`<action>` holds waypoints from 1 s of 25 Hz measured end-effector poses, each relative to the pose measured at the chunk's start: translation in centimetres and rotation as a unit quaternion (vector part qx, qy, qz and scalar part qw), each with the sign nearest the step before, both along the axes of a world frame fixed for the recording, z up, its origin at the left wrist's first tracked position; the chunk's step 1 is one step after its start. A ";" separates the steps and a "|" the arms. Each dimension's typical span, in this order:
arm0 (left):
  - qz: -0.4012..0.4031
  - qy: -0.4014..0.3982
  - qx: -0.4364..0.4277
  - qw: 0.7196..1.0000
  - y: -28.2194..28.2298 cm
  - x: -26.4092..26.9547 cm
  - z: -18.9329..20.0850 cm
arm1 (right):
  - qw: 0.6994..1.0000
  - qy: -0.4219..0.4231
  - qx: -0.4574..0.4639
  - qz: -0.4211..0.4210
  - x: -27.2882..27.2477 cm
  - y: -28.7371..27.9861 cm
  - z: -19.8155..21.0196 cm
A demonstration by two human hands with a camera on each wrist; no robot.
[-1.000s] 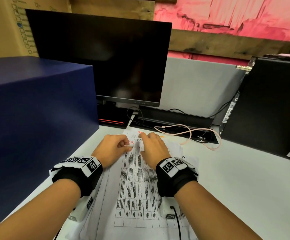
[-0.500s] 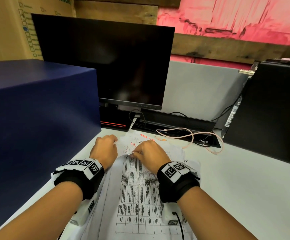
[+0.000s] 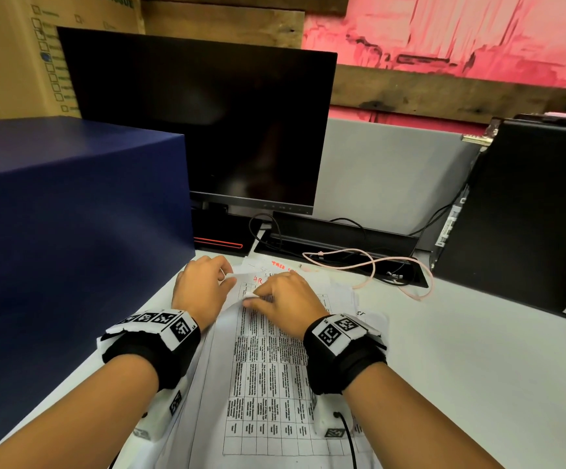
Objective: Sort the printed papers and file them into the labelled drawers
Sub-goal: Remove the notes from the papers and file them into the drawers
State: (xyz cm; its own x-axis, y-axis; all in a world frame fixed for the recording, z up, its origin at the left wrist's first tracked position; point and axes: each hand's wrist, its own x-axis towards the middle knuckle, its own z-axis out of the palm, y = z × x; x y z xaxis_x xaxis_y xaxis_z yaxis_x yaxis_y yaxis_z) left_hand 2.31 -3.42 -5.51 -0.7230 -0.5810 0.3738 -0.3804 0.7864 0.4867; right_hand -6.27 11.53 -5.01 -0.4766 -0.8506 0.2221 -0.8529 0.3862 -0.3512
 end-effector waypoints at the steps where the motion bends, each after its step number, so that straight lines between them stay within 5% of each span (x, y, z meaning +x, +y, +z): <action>1: -0.007 0.007 0.006 1.000 0.0 0.0 0.0 | 1.000 -0.004 0.001 -0.006 0.0 -0.1 -0.1; 9: 0.013 -0.032 -0.024 0.999 0.1 0.0 0.2 | 0.997 -0.053 0.021 -0.043 0.2 0.3 0.3; 17: -0.042 0.068 -0.072 0.994 0.1 -0.1 0.1 | 0.993 -0.086 0.032 -0.080 0.3 0.2 0.4; 25: -0.147 0.059 0.071 0.985 1.3 0.1 0.3 | 0.995 -0.039 0.062 -0.060 -0.1 0.5 0.6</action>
State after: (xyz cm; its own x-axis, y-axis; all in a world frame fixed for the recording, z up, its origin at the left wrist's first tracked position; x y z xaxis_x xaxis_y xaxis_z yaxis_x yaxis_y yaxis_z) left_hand 2.46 -2.07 -5.20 -0.8245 -0.4055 0.3946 -0.0811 0.7749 0.6269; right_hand -6.38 12.05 -4.39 -0.5887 -0.8046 0.0775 -0.7696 0.5285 -0.3584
